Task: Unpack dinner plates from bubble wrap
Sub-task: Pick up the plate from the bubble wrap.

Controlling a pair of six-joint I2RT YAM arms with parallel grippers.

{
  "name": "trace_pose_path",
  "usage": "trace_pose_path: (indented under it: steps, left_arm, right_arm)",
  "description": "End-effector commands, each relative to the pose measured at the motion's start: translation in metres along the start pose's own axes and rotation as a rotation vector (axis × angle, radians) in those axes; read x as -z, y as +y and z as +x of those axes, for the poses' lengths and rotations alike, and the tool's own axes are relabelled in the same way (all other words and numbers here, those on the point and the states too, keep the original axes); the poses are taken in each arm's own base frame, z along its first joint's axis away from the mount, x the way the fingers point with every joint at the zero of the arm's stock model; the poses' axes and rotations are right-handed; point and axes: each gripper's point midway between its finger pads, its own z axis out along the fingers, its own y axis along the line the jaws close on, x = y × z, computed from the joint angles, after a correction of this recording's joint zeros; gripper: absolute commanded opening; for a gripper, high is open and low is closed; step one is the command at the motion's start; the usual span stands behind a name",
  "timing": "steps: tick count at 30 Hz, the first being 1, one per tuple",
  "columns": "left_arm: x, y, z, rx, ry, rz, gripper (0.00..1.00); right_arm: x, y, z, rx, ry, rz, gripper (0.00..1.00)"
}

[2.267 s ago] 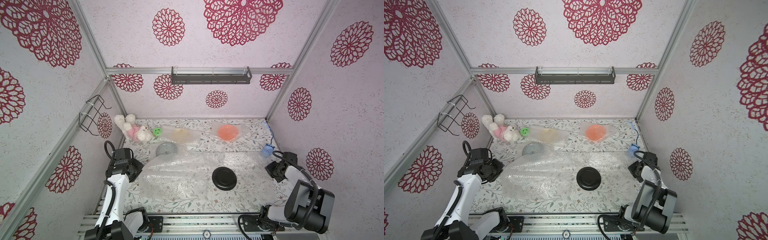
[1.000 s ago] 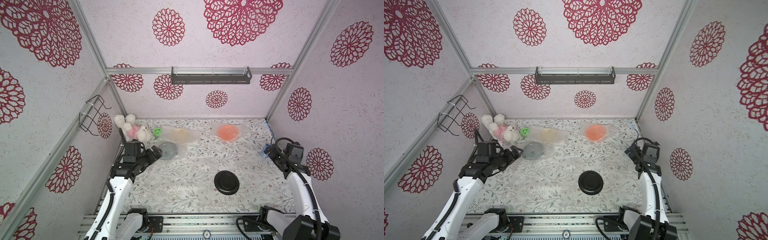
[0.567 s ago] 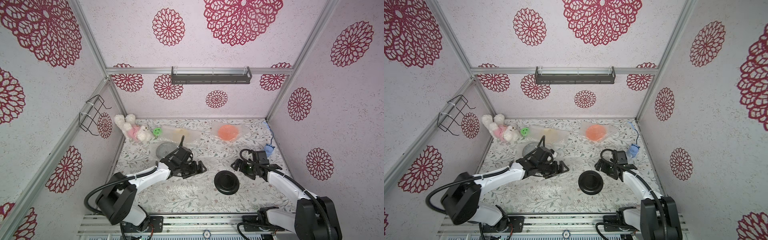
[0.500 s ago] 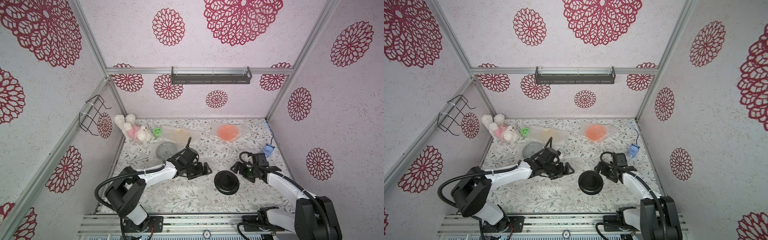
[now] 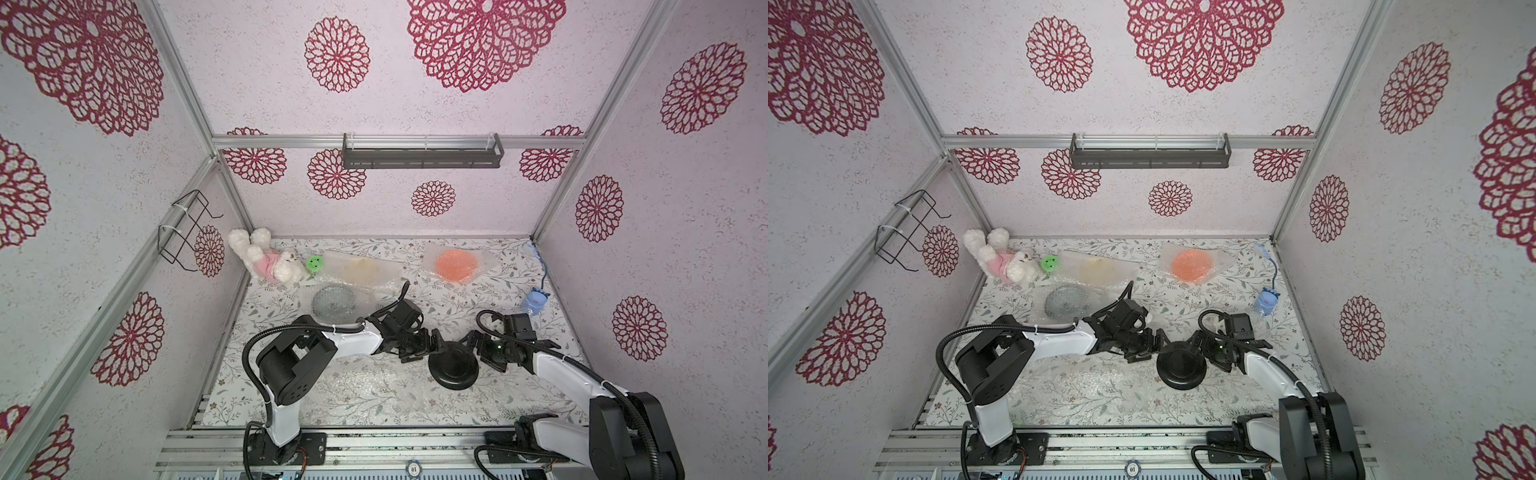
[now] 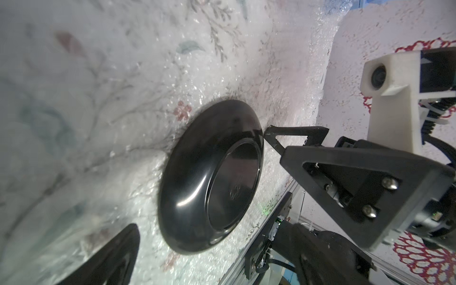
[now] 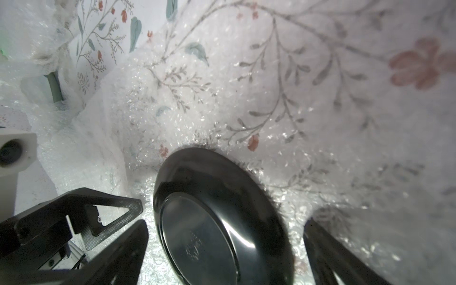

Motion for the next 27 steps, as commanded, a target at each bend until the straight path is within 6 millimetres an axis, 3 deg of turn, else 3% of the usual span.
trace_pose_path:
  steps: [1, 9, 10, 16, 20, 21, 24, 27]
  left_arm:
    - [-0.008, -0.005, 0.001, -0.004, 0.016, 0.019, 0.97]
    - [-0.016, -0.004, 0.003, 0.010, 0.039, 0.031, 0.97]
    - [-0.026, 0.008, 0.007, 0.032, 0.061, 0.016, 0.97]
    - [-0.028, 0.002, 0.008, 0.039, 0.081, 0.032, 0.97]
    - [-0.018, -0.016, 0.002, 0.042, 0.067, 0.093, 0.97]
    - [-0.006, -0.030, -0.002, 0.036, 0.049, 0.139, 0.97]
    - [0.010, -0.047, -0.012, 0.051, 0.020, 0.235, 0.97]
    - [0.020, -0.038, -0.017, 0.049, -0.008, 0.185, 0.97]
  right_arm:
    - [0.000, 0.001, 0.001, -0.009, -0.010, -0.016, 0.99]
    - [-0.009, -0.007, 0.009, -0.035, 0.014, -0.011, 0.99]
    - [-0.010, -0.008, 0.010, -0.040, 0.014, -0.012, 0.99]
    - [-0.017, -0.011, 0.015, -0.084, 0.022, -0.029, 0.99]
    - [-0.018, -0.015, 0.015, -0.091, 0.021, -0.012, 0.99]
    - [-0.018, -0.016, 0.015, -0.095, 0.018, -0.008, 0.99]
    - [-0.017, -0.018, 0.014, -0.096, 0.007, 0.009, 0.99]
    - [-0.009, -0.023, 0.006, -0.092, -0.020, 0.062, 0.99]
